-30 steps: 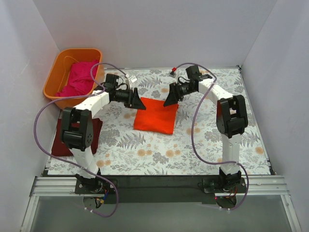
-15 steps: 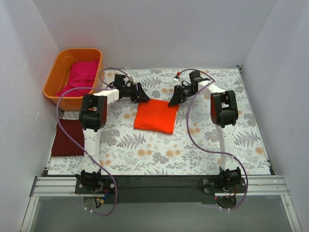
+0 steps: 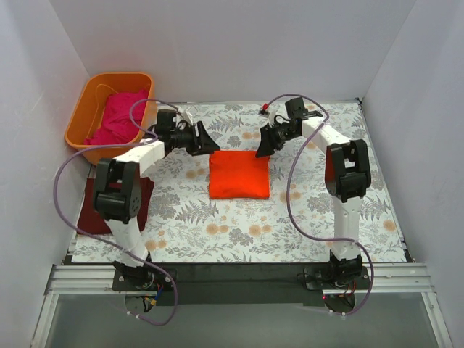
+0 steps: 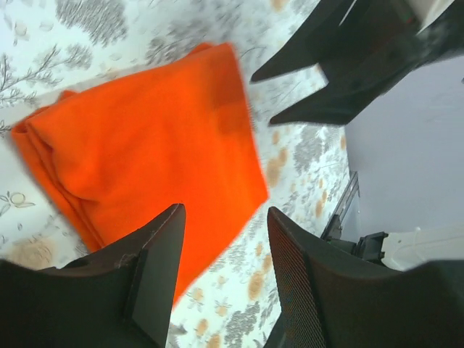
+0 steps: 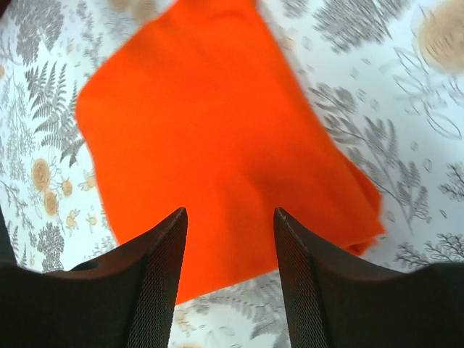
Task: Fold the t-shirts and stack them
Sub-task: Fold the tshirt, then neatly place the folded tshirt to the corner
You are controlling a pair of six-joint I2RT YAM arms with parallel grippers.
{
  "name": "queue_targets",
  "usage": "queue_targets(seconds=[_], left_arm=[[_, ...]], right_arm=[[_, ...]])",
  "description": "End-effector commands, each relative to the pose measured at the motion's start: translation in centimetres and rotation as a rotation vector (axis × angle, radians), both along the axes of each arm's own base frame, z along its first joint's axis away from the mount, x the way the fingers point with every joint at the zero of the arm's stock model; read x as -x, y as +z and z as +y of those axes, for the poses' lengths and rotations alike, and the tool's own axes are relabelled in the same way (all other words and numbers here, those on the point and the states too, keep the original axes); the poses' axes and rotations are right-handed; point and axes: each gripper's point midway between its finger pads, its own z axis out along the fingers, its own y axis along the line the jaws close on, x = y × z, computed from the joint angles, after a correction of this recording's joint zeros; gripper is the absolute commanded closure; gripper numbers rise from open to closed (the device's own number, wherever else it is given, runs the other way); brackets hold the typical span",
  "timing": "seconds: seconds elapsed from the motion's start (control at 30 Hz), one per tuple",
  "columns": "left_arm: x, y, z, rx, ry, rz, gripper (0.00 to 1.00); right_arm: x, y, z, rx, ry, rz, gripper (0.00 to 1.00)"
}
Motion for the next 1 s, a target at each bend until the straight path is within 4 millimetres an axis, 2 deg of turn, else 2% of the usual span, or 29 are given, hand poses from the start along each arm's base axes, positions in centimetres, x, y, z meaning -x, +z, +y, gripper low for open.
queue_targets(seconds=[0.0,0.03,0.07,0.1,0.13,0.17,0.2,0.23,0.27,0.3,0.37,0.4,0.47,0.5,0.6,0.8,0.97], left_arm=[[1.1,9.6,2.0,0.026,0.079,-0.212,0.52],[1.5,9.9,2.8,0.009,0.119,-0.211,0.51],[2.5,9.1,3.3,0.002,0.136,-0.181,0.51],[3.2,8.9,4.2,-0.009,0.172,-0.15,0.5],[4.1,10.1,4.7,-0.01,0.203,-0.157,0.5],[4.9,9.3,5.3,-0.022,0.223,-0.121,0.5],[5.8,8.8,5.9,-0.037,0.24,-0.072,0.5],[6.6,9.0,6.2,-0.044,0.252,-0.058,0.5],[6.9,8.6,6.8,-0.069,0.28,-0.037,0.5],[7.9,7.8,7.3,-0.098,0.293,0.018,0.49],[8.9,6.9,8.5,-0.165,0.329,0.058,0.48],[9.3,6.4,9.0,-0.183,0.345,0.071,0.47],[10.0,6.5,9.6,-0.191,0.356,0.07,0.46],[10.5,6.1,10.0,-0.195,0.368,0.091,0.46],[11.2,5.7,10.6,-0.213,0.384,0.133,0.46],[12.2,3.7,12.2,-0.308,0.402,0.169,0.46],[12.0,3.2,12.7,-0.328,0.403,0.185,0.46]], right_arm=[[3.0,6.5,3.1,0.06,0.11,-0.253,0.42],[4.7,6.6,5.0,0.085,0.155,-0.287,0.42],[5.4,5.4,5.1,0.158,0.157,-0.324,0.42],[7.3,6.3,7.1,0.167,0.205,-0.382,0.43],[8.3,6.0,7.7,0.19,0.221,-0.408,0.43],[8.8,5.2,8.0,0.234,0.222,-0.442,0.43],[10.6,5.3,9.6,0.239,0.261,-0.471,0.44],[11.3,5.0,10.3,0.254,0.275,-0.484,0.45],[11.6,4.6,10.5,0.293,0.275,-0.503,0.45],[13.0,4.0,11.9,0.302,0.311,-0.513,0.45],[13.7,3.1,12.7,0.343,0.321,-0.533,0.46],[14.6,2.2,13.8,0.352,0.34,-0.53,0.46],[14.9,1.1,14.5,0.381,0.346,-0.533,0.46],[15.3,-0.1,15.0,0.396,0.361,-0.523,0.46],[14.8,-1.5,15.7,0.412,0.354,-0.528,0.46],[15.0,-2.2,17.5,0.368,0.383,-0.529,0.47],[14.8,-3.0,18.0,0.375,0.391,-0.531,0.47]])
